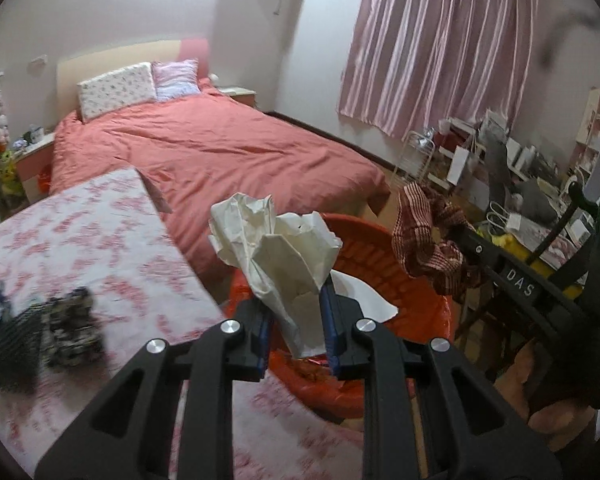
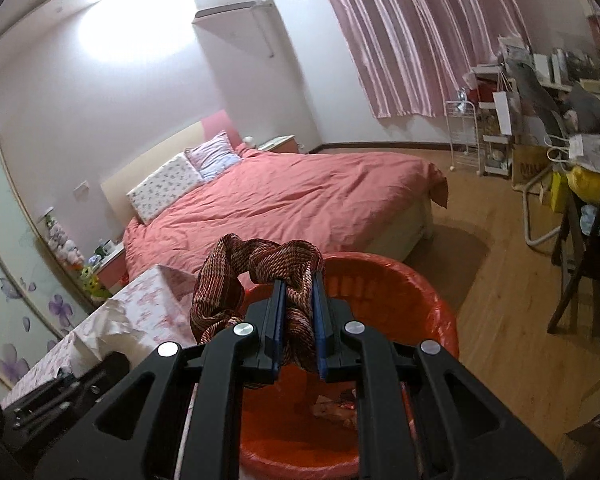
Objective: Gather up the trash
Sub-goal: 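Carry the tissues and plaid scarf to the orange basket and release both, then grasp the floral cloth with the right gripper while the left gripper grasps the green towel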
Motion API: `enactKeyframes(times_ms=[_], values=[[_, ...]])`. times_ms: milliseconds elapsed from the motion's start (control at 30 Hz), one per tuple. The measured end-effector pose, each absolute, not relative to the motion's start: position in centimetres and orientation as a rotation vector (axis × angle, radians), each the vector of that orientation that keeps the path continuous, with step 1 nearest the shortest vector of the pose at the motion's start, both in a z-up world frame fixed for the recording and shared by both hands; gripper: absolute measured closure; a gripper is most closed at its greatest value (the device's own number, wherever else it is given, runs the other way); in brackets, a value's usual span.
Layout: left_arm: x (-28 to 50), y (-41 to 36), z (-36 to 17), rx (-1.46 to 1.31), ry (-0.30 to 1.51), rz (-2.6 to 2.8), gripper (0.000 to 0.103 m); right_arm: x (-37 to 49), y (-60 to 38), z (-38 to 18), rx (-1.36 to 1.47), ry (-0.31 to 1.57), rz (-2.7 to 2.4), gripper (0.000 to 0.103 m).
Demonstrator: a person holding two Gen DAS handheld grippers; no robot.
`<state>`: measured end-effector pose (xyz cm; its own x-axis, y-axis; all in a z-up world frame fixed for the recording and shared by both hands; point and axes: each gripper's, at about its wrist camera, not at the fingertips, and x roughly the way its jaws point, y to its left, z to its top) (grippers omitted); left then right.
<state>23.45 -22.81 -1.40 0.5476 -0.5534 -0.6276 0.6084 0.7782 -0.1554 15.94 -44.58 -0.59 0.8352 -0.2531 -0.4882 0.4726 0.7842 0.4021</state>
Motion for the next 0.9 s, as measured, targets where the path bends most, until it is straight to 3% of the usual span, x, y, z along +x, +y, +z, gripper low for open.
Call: enactKeyframes(times_ms=[233,300,367,700,900], values=[[25.2,-25.2,-4.5,0.129,0.766,-0.670,0.054,16.5,-45.1,-2.5,0.544,0.506,-0.401,0.078],[25.4,-24.8,-5.0,0.130,0.776,-0.659,0.049,16.3,-44.8,-2.8,0.551,0.515,-0.397,0.072],[25.7,-23.9,-5.1,0.133,0.784,-0.644,0.043,16.1,-45.1,-2.7,0.550,0.511,-0.396,0.058],[24.9,-17.1,-4.1,0.138,0.755,-0.470,0.006,16.1,-42.0,-0.6,0.466,0.502,-0.370,0.037],[25.1,-11.0,-3.7,0.121,0.782,-0.293,0.004,16.6,-38.4,0.1,0.400,0.515,-0.312,0.029]])
